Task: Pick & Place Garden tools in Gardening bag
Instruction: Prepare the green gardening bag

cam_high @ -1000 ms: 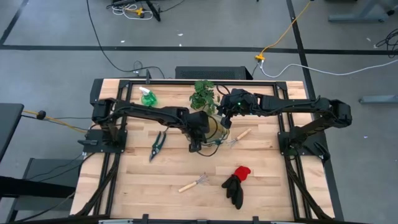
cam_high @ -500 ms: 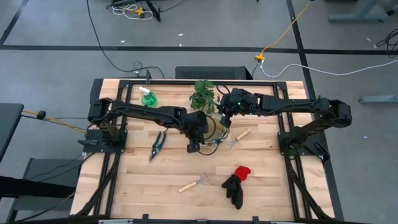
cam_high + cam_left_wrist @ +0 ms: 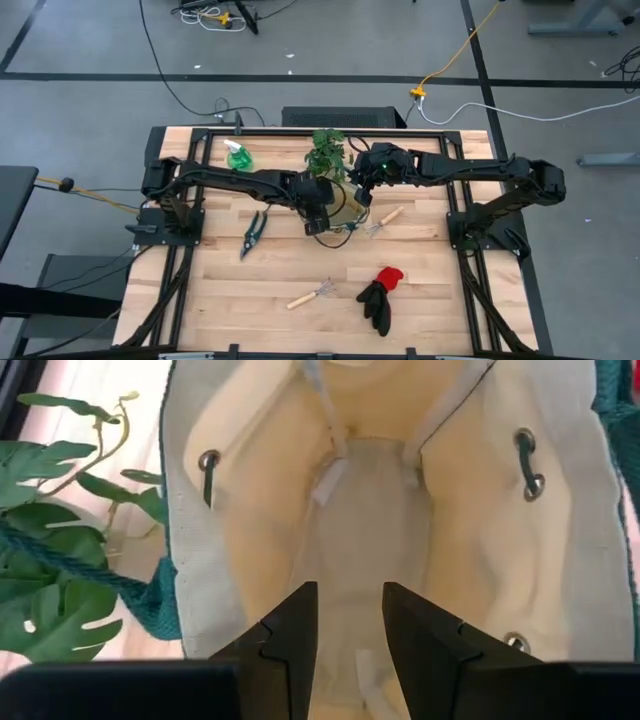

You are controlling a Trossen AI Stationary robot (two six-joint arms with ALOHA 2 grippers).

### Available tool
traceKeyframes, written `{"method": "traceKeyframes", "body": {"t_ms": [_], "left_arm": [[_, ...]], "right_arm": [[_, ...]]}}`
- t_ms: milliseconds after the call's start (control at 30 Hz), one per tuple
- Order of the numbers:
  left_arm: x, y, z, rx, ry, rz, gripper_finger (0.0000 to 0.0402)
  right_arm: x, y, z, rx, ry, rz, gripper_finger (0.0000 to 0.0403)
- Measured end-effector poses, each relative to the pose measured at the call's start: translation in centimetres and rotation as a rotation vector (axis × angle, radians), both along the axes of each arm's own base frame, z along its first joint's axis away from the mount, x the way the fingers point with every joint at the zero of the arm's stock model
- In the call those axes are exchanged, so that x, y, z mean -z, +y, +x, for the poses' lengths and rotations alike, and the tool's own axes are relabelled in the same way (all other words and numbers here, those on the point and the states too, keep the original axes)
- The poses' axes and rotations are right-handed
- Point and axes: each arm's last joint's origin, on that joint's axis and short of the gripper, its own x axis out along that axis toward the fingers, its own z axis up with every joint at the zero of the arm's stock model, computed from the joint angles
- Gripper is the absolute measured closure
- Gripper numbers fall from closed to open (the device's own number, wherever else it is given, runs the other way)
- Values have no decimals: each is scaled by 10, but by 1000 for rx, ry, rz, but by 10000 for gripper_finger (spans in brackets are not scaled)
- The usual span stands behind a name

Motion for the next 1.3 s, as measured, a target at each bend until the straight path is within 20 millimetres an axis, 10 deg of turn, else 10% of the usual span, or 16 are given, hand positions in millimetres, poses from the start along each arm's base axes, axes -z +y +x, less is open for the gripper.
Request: {"method": "traceKeyframes", "body": {"t_ms": [1300], "left_arm": [[4,17,-4,-199,49,215,280]], "right_arm": [[-2,6,3,-30,-28,-6,371]]}}
